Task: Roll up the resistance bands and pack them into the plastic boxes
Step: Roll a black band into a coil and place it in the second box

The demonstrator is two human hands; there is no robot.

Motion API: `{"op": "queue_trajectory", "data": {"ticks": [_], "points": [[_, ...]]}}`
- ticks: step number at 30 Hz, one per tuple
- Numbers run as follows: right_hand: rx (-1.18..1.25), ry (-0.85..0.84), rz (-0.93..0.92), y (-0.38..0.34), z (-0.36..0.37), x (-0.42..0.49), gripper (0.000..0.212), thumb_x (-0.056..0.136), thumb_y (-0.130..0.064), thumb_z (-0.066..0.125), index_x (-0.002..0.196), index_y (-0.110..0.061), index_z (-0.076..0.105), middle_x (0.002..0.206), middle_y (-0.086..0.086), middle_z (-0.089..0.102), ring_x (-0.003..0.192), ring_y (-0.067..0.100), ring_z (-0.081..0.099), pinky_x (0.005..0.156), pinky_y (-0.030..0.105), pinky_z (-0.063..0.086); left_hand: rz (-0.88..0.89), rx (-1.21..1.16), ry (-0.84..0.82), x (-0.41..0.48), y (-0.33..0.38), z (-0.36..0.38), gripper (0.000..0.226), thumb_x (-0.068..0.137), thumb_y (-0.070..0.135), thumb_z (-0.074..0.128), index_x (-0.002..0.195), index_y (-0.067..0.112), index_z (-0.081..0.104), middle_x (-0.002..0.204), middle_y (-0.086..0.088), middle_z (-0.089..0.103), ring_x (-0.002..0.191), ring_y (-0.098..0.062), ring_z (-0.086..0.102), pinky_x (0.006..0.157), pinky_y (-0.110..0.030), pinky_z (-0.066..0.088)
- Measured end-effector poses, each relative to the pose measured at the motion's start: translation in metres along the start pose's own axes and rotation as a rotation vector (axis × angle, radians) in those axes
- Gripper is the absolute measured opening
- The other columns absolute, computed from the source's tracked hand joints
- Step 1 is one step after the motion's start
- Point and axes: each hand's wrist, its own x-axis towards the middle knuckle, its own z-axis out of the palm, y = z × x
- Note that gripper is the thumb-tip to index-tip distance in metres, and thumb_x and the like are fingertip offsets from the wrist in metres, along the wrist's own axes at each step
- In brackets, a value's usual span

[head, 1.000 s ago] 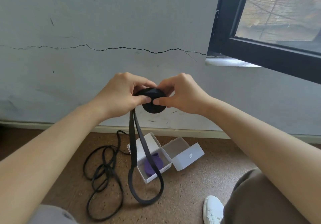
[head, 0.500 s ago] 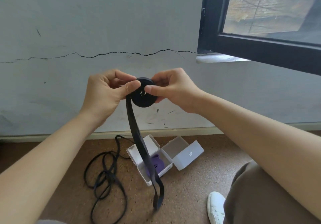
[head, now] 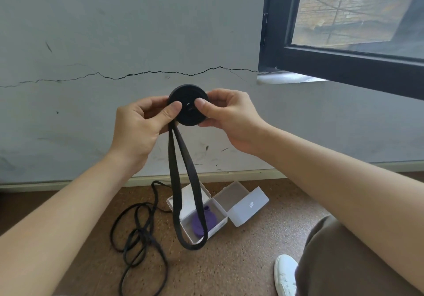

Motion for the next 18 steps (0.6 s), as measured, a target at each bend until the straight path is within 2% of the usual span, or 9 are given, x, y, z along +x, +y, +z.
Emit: {"op": "queue_trajectory", "data": {"ticks": [5,9,12,15,18], "points": [[-0.067,0.036,-0.062,-0.001,-0.003,0.002,0.021,0.093,-0.006,0.072,0.111,0.004,0.071,0.104,0.025,0.074,0.097,0.037,0.074,0.082,0.043,0.064,0.011,0.100,-0.033,0.004,0.001,-0.005,0.029,0.071,0.037,0.080,0.095,0.020,0.078,0.085,0.003,0.079,0.078,-0.019,0.073,0.089,-0.045,0.060],[-0.033,0.051,-0.066,-0.002,-0.002,0.000,0.019,0.092,-0.005,0.072,0.110,0.002,0.071,0.104,0.026,0.074,0.097,0.038,0.073,0.083,0.044,0.063,0.033,0.104,-0.052,0.002,0.001,-0.005,0.030,0.070,0.035,0.081,0.097,0.021,0.078,0.091,0.000,0.080,0.087,-0.021,0.076,0.087,-0.041,0.062],[0.098,0.049,-0.005,-0.002,0.002,-0.002,0.025,0.094,-0.006,0.070,0.115,0.007,0.069,0.110,0.027,0.073,0.102,0.039,0.072,0.084,0.041,0.063,0.021,0.053,-0.082,0.001,0.002,-0.004,0.031,0.071,0.028,0.080,0.101,0.018,0.077,0.096,0.000,0.080,0.094,-0.022,0.076,0.086,-0.036,0.062],[0.267,0.025,0.110,-0.001,0.007,-0.005,0.027,0.096,-0.007,0.067,0.118,0.008,0.066,0.118,0.029,0.070,0.108,0.040,0.070,0.082,0.035,0.062,-0.008,-0.022,-0.063,0.002,0.005,-0.002,0.027,0.074,0.027,0.078,0.098,0.016,0.077,0.095,-0.002,0.080,0.094,-0.025,0.076,0.086,-0.038,0.062],[0.345,-0.098,0.227,0.004,0.005,-0.004,0.026,0.098,-0.009,0.065,0.120,0.004,0.063,0.123,0.027,0.068,0.111,0.036,0.071,0.080,0.033,0.064,0.013,0.050,-0.081,0.005,0.006,-0.009,0.023,0.076,0.029,0.077,0.096,0.018,0.078,0.091,-0.001,0.080,0.091,-0.025,0.076,0.083,-0.038,0.062]]}}
